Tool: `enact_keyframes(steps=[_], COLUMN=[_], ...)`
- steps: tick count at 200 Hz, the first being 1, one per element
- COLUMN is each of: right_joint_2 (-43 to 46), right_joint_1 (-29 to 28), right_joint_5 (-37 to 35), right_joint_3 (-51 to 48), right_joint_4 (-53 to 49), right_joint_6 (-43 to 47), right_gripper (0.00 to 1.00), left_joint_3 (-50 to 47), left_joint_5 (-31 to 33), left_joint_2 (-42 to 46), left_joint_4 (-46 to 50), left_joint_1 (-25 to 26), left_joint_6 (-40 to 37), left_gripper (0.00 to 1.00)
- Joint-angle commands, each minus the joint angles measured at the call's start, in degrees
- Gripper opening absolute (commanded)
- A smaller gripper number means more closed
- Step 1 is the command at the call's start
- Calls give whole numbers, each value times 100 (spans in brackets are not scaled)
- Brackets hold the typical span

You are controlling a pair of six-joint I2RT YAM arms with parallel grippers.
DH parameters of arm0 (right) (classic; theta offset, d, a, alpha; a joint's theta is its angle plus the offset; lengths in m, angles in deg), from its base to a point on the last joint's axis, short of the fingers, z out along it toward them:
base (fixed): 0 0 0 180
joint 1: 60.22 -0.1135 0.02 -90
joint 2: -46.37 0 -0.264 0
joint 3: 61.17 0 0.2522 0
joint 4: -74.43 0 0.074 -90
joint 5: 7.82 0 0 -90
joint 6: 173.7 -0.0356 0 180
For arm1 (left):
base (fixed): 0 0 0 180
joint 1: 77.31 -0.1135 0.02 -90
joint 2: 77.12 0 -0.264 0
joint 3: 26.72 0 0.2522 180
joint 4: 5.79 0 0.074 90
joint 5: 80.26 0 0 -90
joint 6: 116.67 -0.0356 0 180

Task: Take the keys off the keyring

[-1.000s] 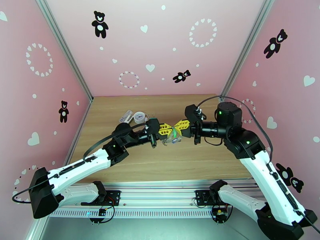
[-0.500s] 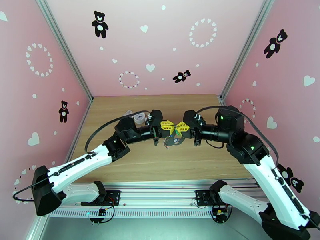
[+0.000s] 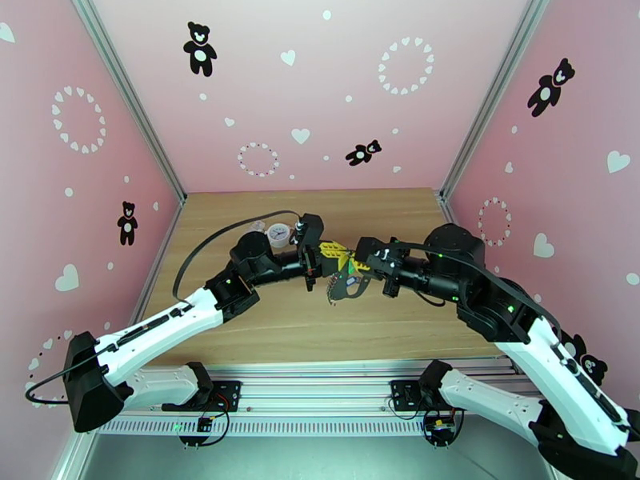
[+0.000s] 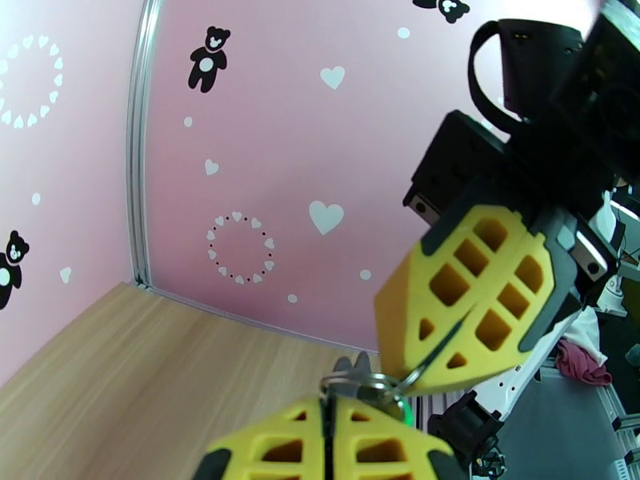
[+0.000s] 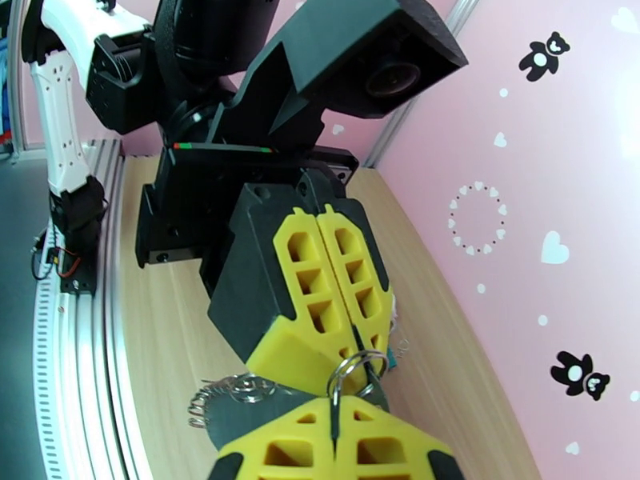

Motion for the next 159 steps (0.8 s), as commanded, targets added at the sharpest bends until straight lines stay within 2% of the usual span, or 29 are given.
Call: enact_keyframes(steps=[1, 48, 86, 108, 123, 137, 159], right_joint_2=[-97, -251, -157, -35, 159, 219, 265], right_joint_1=[-305, -785, -809, -813, -798, -693, -113], right_joint_5=[-796, -1598, -1828, -1640, -1422, -1523, -1213], right_joint_3=[94, 71, -83, -112, -171, -187, -476], right_joint_4=[-459, -629, -670, -577, -271, -72, 108], right_joint_6=[245, 448, 496, 293, 7, -434, -1489], right_gripper=[0, 0, 0, 0, 0, 0, 0], left_joint_3=[246, 272, 113, 86, 75, -48, -498], left_joint_5=[-7, 0, 131, 219, 581, 1090, 2008], left_joint_2=[63, 177, 331, 352, 367, 449, 642], left_joint_4=[-278, -58, 53, 149, 486, 791, 1037], left_joint_1=[-100, -201, -322, -329, -329, -335, -491], left_joint_6=[360, 860, 950, 915, 761, 602, 881], left_gripper=[0, 0, 0, 0, 0, 0, 0])
